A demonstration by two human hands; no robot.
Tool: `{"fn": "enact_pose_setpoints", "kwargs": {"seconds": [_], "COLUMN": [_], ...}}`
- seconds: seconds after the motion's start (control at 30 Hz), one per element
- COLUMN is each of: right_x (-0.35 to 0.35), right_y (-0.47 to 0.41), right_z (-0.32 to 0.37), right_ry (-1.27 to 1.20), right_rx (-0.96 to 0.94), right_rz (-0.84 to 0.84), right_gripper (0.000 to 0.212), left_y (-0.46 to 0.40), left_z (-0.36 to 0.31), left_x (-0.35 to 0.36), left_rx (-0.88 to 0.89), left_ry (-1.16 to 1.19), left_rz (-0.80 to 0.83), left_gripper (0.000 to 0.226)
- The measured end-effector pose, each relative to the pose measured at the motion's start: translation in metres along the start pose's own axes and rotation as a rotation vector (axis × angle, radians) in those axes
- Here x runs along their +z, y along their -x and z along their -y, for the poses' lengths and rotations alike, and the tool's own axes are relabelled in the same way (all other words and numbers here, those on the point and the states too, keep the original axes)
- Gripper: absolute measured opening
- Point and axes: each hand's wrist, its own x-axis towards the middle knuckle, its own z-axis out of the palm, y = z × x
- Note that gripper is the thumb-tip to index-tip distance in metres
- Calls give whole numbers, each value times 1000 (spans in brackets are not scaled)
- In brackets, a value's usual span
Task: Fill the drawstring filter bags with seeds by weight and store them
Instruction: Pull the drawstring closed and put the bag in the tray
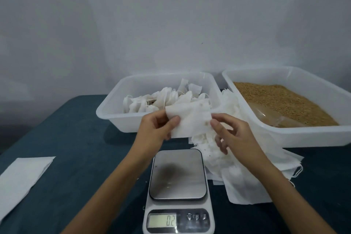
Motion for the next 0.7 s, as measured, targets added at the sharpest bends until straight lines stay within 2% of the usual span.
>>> {"fn": "enact_pose_setpoints", "kwargs": {"seconds": [0.07,0.13,0.23,0.37,0.47,0.53,0.63,0.7], "right_x": [1,1,-3,-5,-4,-3,1,5], "right_y": [0,1,0,-3,-3,-2,-1,0], "right_z": [1,1,-2,-6,-9,-9,-9,-10], "right_ry": [-57,-84,-164,-173,-167,-159,-140,-140], "right_rx": [88,100,104,115,115,107,96,78], "right_rz": [110,156,120,33,20,23,-3,-10], "right_gripper": [40,34,23,13,8,9,17,21], "left_y": [0,1,3,4,9,13,20,23], "left_z": [3,10,23,30,31,32,26,25], "left_x": [15,24,23,17,18,22,29,33], "left_rx": [-79,-100,-88,-92,-85,-5,231,327], "left_ry": [124,154,84,-18,-81,-226,-363,-309], "left_rz": [-6,-10,-21,-38,-27,-123,-316,-246], "left_gripper": [15,15,20,41,37,20,39,29]}}
